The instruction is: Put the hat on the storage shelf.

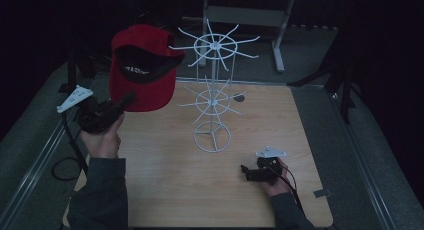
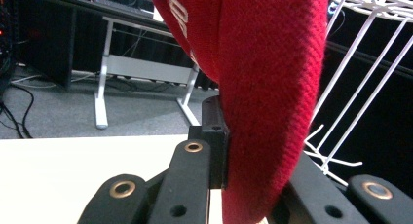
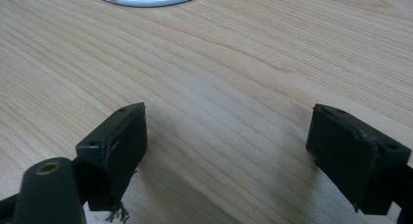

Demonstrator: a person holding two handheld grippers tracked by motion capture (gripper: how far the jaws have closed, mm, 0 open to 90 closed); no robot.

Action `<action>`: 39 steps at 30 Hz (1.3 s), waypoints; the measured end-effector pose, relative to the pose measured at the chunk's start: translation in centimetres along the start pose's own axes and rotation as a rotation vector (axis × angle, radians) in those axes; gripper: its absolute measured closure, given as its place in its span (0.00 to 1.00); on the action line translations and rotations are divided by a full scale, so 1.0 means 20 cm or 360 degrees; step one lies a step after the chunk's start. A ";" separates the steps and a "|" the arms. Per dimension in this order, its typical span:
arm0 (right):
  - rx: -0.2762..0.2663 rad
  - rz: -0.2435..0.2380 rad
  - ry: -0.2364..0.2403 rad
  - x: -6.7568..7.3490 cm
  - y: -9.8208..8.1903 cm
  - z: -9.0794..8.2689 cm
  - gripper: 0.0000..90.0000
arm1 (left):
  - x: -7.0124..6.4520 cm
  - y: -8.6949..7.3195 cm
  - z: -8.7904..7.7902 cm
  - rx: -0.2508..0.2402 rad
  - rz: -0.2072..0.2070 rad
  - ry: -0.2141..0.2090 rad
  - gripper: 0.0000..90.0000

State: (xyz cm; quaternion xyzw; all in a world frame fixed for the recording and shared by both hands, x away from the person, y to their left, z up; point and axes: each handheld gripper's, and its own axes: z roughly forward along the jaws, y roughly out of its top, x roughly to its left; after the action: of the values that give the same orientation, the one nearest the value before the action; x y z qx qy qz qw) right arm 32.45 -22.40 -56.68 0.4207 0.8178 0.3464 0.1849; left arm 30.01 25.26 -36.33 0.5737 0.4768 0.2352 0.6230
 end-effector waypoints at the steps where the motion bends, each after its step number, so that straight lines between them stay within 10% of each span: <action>1: 0.0000 0.0000 0.0000 0.00 0.00 0.00 0.16 | 0.00 0.00 0.00 -0.0005 -0.0001 0.0000 0.95; 39: 0.0003 0.0000 0.0002 0.00 0.00 0.00 0.16 | -0.05 0.03 -0.08 -0.0171 0.0017 -0.0054 0.95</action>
State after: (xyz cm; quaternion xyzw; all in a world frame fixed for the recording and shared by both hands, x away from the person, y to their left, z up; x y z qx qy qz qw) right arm 32.44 -22.41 -56.68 0.4208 0.8183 0.3458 0.1839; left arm 28.30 25.41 -35.16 0.5459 0.4498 0.2540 0.6597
